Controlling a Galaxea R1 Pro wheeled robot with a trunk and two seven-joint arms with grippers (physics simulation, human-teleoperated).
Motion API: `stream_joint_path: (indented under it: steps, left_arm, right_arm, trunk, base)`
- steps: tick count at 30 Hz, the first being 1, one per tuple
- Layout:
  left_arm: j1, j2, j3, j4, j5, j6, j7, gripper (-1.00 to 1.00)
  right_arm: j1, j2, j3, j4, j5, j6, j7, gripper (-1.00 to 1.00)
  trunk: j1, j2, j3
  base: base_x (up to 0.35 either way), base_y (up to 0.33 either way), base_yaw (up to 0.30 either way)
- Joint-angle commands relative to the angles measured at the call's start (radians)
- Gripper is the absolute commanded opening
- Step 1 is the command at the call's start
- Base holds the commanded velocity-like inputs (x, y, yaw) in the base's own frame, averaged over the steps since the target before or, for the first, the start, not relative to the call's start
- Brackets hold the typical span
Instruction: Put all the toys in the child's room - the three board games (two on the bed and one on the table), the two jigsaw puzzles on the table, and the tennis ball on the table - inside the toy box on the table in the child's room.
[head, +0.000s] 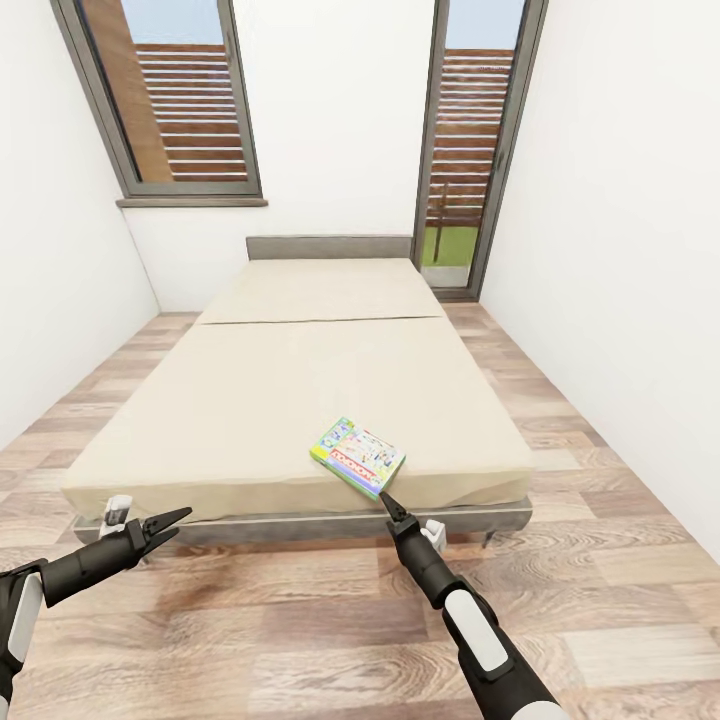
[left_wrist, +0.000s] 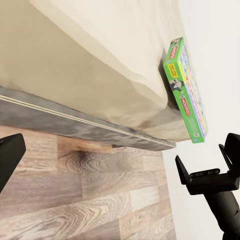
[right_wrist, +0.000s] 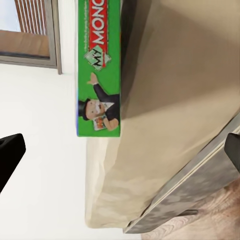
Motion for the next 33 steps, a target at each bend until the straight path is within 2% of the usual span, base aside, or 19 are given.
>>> stream_joint_path:
  steps: [1, 13, 21, 33]
  left_arm:
    - [-0.001, 0.0, 0.001, 0.0, 0.002, 0.007, -0.002, 1.0]
    - [-0.001, 0.0, 0.001, 0.0, 0.002, 0.007, -0.002, 1.0]
    - [-0.001, 0.0, 0.001, 0.0, 0.002, 0.007, -0.001, 1.0]
    - [-0.001, 0.0, 0.001, 0.0, 0.002, 0.007, -0.001, 1.0]
  right_arm:
    - [0.0, 0.0, 0.0, 0.0, -0.01, 0.007, 0.002, 1.0]
    - [0.0, 0.0, 0.0, 0.0, -0.009, 0.007, 0.005, 1.0]
    - [0.0, 0.0, 0.0, 0.0, -0.009, 0.007, 0.005, 1.0]
    - [0.0, 0.0, 0.0, 0.0, -0.009, 0.007, 0.005, 1.0]
  trunk:
    - [0.0, 0.0, -0.001]
    - [0.0, 0.0, -0.001]
    - [-0.031, 0.056, 0.024]
    - [-0.031, 0.056, 0.024]
  base:
    - [0.0, 0.0, 0.0]
    - [0.0, 0.0, 0.0]
    - [0.0, 0.0, 0.0]
    - [0.0, 0.0, 0.0]
